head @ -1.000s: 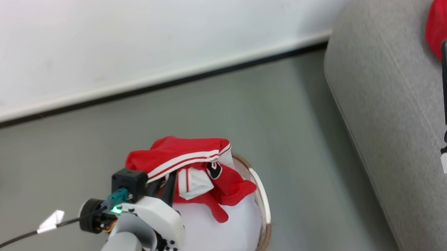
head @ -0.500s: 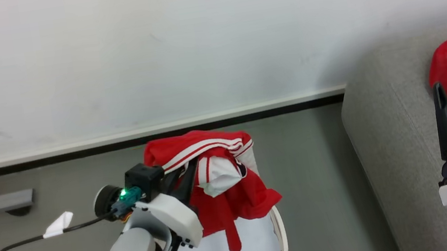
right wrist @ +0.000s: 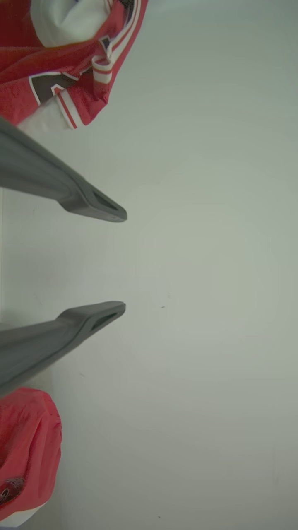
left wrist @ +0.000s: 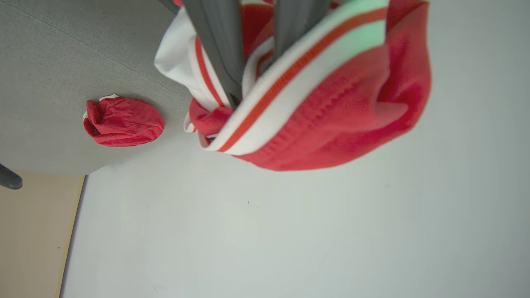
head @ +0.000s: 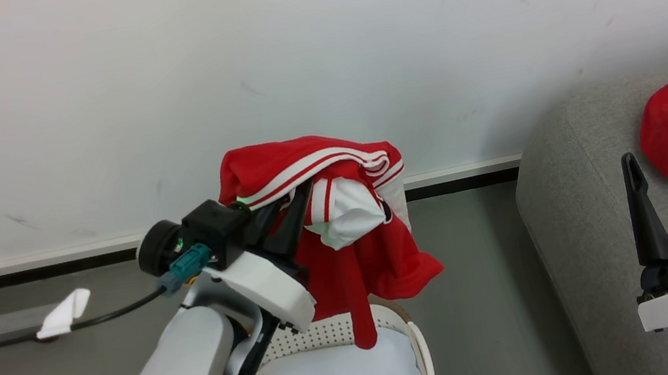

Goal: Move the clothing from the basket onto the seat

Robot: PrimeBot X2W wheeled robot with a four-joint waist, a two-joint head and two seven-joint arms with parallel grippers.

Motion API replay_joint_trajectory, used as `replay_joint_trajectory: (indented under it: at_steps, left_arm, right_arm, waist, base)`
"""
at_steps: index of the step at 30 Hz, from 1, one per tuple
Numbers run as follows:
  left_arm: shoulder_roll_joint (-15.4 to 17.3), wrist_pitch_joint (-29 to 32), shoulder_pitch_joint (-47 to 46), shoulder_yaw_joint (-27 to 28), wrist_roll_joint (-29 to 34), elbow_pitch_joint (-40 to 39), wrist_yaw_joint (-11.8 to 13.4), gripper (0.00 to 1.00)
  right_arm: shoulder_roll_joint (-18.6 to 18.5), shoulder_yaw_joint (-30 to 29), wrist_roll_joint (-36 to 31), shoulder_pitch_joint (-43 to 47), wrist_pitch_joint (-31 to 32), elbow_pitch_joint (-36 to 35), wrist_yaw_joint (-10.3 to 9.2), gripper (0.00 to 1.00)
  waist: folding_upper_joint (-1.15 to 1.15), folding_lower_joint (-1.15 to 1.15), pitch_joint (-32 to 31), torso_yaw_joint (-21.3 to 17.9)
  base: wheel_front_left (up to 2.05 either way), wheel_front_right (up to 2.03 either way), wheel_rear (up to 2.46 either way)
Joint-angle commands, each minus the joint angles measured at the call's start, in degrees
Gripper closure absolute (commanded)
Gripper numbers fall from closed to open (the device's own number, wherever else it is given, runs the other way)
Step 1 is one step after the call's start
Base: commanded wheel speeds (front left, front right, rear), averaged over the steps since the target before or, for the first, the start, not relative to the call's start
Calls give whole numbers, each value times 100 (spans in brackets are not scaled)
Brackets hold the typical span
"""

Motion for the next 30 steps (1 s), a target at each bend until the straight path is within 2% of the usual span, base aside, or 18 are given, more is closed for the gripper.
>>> replay_joint_trajectory:
  at_steps: [1, 8, 16, 21, 30]
  left_arm:
    - [67, 74, -17, 15, 0, -197, 39, 100]
    - [169, 318, 107, -9, -33, -680, 135, 100]
    - [200, 370, 121, -60, -65, -820, 165, 100]
    - [176, 364, 78, -96, -83, -806, 141, 100]
    - [-2, 337, 56, -330, -51, -744, 85, 100]
  right_arm:
    - [-27, 32, 67, 66, 3, 17, -13, 0]
    - [0, 181, 97, 6, 3, 52, -13, 0]
    - [22, 561, 183, -84, 4, -15, -13, 0]
    - [43, 1192, 251, -53, 4, -12, -13, 0]
    - [79, 2508, 496, -389, 4, 641, -13, 0]
  waist:
    - [0, 1, -7, 1]
    - [0, 1, 26, -9]
    - [0, 1, 108, 6]
    - [0, 1, 116, 47]
    - [0, 1, 46, 237]
  base:
    - [0, 0, 0]
    - [0, 0, 0]
    - [0, 0, 0]
    - [0, 0, 0]
    - [0, 0, 0]
